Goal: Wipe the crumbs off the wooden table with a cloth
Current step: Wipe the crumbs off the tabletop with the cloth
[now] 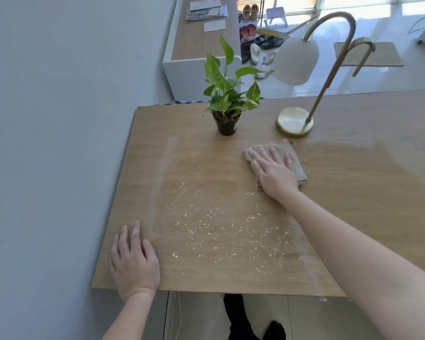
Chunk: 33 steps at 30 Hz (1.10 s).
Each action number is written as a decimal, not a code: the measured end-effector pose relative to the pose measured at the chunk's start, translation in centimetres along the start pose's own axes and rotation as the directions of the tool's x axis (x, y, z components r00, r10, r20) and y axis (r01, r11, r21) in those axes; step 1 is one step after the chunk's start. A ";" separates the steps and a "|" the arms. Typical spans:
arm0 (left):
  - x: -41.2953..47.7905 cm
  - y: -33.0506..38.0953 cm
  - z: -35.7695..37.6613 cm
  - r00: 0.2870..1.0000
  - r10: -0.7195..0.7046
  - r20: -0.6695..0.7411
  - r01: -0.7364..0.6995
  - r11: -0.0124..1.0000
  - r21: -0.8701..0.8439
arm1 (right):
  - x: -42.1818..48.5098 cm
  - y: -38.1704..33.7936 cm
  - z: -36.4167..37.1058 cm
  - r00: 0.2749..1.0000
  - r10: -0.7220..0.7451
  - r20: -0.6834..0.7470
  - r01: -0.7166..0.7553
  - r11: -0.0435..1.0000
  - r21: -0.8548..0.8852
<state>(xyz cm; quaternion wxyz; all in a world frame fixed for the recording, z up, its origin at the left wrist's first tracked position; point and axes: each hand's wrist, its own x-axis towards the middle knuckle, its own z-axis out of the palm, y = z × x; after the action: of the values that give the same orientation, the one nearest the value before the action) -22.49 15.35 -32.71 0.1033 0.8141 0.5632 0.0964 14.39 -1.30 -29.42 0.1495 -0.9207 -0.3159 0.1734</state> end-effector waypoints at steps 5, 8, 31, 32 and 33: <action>0.1 0.0 0.0 1.000 0.004 -0.009 -0.004 1.000 -0.002 | -6.8 6.9 -2.1 0.967 -0.221 0.126 0.229 0.972 -0.051; 0.1 -0.1 0.1 1.000 0.001 0.000 -0.001 1.000 0.002 | -6.1 8.6 -3.3 0.998 -0.051 0.035 0.053 0.998 -0.034; -0.2 -0.3 0.2 1.000 0.001 0.011 -0.001 0.999 -0.034 | -9.5 1.6 1.4 0.971 -0.204 0.124 0.210 0.977 -0.034; -0.2 -0.4 0.1 1.000 0.006 0.010 -0.006 0.999 -0.033 | -11.5 2.6 1.4 0.953 -0.259 0.159 0.272 0.960 -0.063; -0.2 -0.4 0.1 1.000 0.008 0.010 -0.007 0.999 -0.033 | -13.4 4.2 1.4 0.941 -0.289 0.177 0.309 0.946 -0.096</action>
<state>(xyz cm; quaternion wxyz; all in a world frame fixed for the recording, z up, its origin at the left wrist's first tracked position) -22.89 15.32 -32.97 0.1194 0.8148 0.5580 0.1020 6.14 -12.78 -29.25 0.0915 -0.8523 -0.4734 0.2027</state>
